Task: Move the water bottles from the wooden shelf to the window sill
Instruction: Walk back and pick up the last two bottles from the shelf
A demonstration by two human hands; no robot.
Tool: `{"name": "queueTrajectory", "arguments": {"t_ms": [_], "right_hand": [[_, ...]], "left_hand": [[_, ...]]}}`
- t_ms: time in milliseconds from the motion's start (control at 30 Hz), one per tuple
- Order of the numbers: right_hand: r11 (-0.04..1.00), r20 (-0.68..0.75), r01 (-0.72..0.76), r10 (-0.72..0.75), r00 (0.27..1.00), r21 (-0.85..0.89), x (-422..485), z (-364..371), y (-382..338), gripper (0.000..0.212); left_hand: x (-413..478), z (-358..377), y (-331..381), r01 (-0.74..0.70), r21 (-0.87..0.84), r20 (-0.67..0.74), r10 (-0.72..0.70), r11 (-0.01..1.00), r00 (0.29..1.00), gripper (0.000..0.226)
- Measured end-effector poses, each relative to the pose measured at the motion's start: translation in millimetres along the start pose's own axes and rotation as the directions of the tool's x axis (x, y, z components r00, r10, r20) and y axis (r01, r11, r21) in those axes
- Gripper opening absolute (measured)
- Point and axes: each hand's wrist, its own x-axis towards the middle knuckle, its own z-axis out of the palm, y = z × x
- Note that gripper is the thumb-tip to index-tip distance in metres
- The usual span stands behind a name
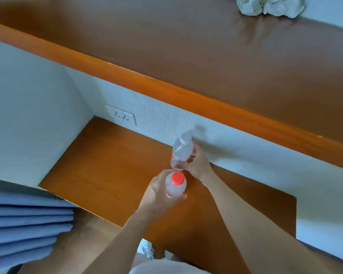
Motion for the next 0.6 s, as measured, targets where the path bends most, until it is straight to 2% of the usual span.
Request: {"name": "queueTrajectory", "arguments": {"t_ms": [100,300,433,600], "right_hand": [[0.999,-0.006,0.036,-0.036,0.999,0.031,5.1,10.3,2.8,0.084],[0.996,-0.070,0.036,-0.030,0.997,0.079,8.5,31.2,5.8,0.083],[0.992,-0.096,0.054,-0.043,0.994,0.117,1.0,36.8,-2.7,0.078],[0.962,-0.190,0.110,-0.063,0.980,0.249,-23.5,27.8,-34.1,0.077]], "left_hand": [[-5.0,-9.8,2.0,0.034,-0.053,-0.084,-0.038,0.998,0.996,0.068],[-10.6,-39.5,-4.3,0.086,-0.186,-0.253,-0.133,0.979,0.958,0.078],[-17.5,-63.7,-2.9,0.070,-0.271,-0.285,-0.150,0.960,0.947,0.069],[-27.0,-92.2,9.9,0.012,-0.327,-0.323,-0.123,0.945,0.938,0.067]]}}
